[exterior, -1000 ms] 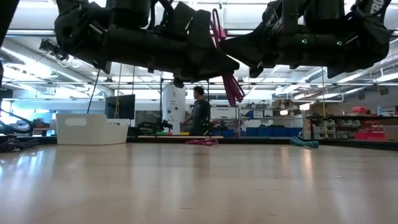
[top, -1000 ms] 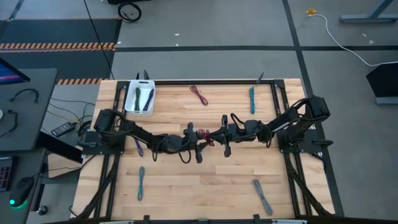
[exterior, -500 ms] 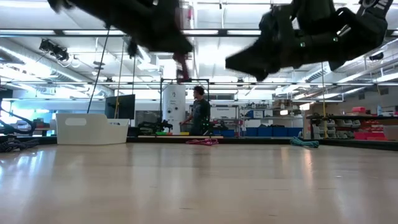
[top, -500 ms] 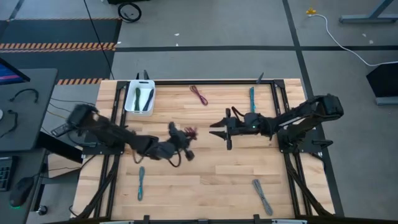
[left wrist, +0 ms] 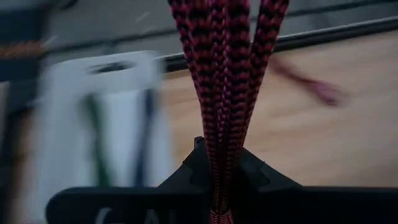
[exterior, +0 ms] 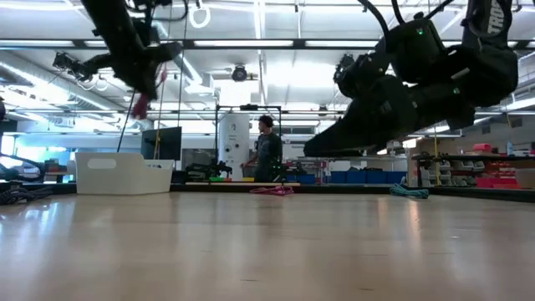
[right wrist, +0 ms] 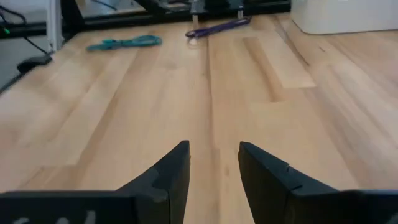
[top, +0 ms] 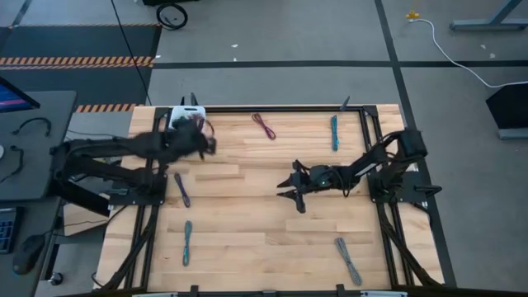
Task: Pick and place USB-C Cables
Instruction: Put the bottom pink charger cable into the white bin, then put the purple charger cable into the white bin
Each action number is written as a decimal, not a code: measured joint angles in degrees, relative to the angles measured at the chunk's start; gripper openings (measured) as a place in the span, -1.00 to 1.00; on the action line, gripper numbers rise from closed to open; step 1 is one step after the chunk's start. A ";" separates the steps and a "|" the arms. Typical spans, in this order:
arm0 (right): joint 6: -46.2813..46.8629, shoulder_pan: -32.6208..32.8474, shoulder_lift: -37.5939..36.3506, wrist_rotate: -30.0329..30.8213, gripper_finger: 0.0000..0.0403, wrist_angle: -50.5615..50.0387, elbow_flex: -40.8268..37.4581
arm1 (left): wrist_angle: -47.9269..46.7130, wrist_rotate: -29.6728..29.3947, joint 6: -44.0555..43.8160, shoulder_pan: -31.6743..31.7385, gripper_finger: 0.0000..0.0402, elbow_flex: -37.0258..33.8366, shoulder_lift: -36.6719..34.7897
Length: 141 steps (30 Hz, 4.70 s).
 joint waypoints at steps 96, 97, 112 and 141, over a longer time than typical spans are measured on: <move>-4.73 3.54 -7.12 4.63 -0.30 7.08 -15.37 | 3.07 38.68 -54.18 -20.28 0.23 -22.26 14.73; -4.64 3.54 -7.12 4.61 -0.30 7.10 -15.50 | 3.17 38.68 -53.57 -20.00 0.19 -22.30 14.73; -2.78 3.56 -7.12 4.22 -0.30 7.10 -16.12 | 7.19 40.40 -46.09 -22.62 -0.82 -20.03 15.26; 0.06 3.32 -7.10 4.87 -0.31 14.80 -17.77 | -21.49 17.63 6.06 25.90 -0.79 15.63 17.99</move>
